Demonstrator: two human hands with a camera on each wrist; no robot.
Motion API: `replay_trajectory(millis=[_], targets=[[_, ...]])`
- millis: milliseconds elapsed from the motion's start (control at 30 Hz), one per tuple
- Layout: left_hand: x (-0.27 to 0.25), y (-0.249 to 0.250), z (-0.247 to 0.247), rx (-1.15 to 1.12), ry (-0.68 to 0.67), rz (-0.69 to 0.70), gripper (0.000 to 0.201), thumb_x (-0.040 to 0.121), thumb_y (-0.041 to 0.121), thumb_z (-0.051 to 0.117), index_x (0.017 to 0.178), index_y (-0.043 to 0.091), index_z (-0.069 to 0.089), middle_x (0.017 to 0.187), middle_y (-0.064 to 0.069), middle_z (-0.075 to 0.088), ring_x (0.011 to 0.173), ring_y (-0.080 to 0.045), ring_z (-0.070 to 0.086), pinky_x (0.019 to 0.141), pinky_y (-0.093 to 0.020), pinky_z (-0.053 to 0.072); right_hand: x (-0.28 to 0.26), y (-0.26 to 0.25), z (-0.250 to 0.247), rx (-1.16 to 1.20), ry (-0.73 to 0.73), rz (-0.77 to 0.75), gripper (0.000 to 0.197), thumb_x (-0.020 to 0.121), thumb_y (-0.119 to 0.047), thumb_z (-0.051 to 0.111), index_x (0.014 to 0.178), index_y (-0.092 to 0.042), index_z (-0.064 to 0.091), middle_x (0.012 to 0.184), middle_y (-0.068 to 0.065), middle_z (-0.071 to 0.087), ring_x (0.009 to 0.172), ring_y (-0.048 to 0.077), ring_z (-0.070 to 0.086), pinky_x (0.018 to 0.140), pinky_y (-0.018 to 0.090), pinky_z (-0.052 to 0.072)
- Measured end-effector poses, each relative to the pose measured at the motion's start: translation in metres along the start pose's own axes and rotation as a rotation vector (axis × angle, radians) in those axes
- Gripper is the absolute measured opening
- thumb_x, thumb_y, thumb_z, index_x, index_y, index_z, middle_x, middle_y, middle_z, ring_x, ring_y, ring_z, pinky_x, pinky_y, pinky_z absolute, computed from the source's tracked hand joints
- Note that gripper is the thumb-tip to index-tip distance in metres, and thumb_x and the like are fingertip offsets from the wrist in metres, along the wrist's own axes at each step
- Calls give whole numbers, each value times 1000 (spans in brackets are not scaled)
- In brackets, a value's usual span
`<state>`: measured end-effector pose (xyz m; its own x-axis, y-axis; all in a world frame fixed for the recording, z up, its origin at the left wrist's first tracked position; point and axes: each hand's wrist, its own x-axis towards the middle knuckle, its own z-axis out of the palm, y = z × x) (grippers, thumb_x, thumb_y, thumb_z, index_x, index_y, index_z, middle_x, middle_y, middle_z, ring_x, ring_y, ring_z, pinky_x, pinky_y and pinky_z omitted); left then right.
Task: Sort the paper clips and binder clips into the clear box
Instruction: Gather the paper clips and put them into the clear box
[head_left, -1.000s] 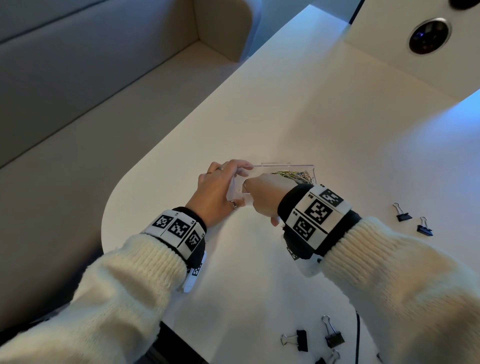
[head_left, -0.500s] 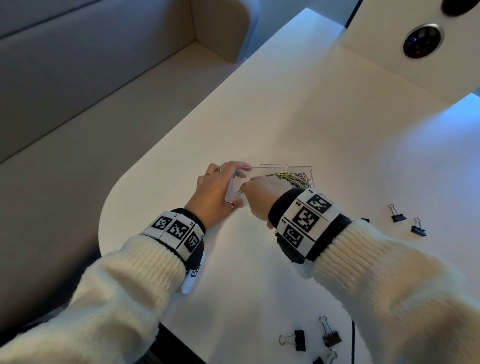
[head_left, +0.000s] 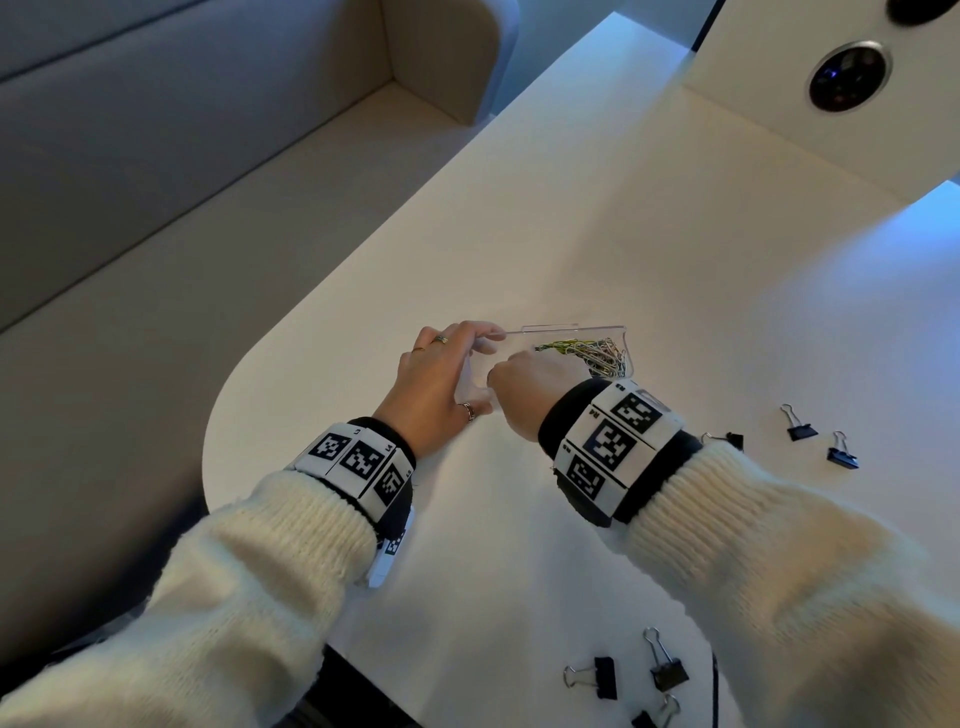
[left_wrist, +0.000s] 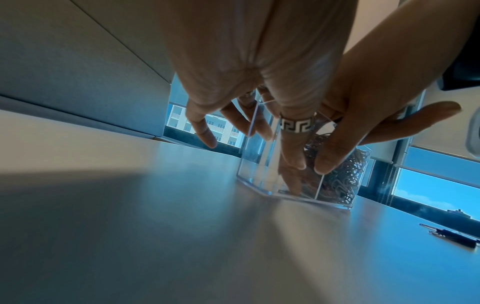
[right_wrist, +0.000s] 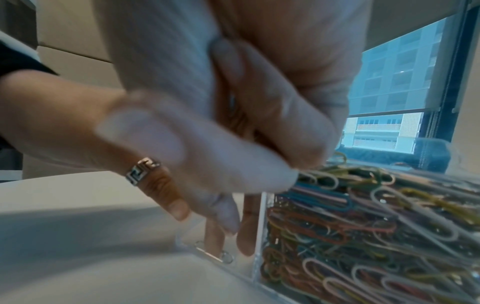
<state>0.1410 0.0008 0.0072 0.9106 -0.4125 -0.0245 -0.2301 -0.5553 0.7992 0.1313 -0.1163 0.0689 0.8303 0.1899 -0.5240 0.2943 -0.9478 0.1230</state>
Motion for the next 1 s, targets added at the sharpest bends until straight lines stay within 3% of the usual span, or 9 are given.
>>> replay_trajectory(millis=[100,233,400,767,1000], targets=[[0,1,-1,0,-1,0,58,75,13,70,124,28,43,117,10,55,103,-9,33,96,-36,30,1,-1,-1,27,-4,25,31,94,-12,38,121,-11,52,122,7,55,115,26,52,86,32,41],[0,1,0,1,3,2,57,74,13,69,123,28,43,115,11,54,103,-9,34,96,-36,30,3,-3,-5,10,-26,27,34,95,-15,39,127,-13,49,124,5,54,116,23,51,88,30,40],[0,0,1,1,6,7,58,74,12,69,123,28,43,115,12,54,101,-8,32,97,-36,31,6,-4,-2,10,-28,47,33,95,-13,37,124,-13,51,121,6,56,113,24,52,75,29,35],[-1,1,1,-2,11,18,57,75,11,69,124,24,43,113,11,52,101,-9,32,99,-41,32,2,0,1,74,9,39,37,94,-15,38,129,-17,48,124,6,54,117,25,50,88,32,41],[0,-2,3,1,12,23,60,73,10,71,124,25,43,112,13,52,102,-10,33,99,-43,34,0,2,3,95,27,46,40,93,-11,39,132,-18,43,125,7,52,116,27,50,86,34,43]])
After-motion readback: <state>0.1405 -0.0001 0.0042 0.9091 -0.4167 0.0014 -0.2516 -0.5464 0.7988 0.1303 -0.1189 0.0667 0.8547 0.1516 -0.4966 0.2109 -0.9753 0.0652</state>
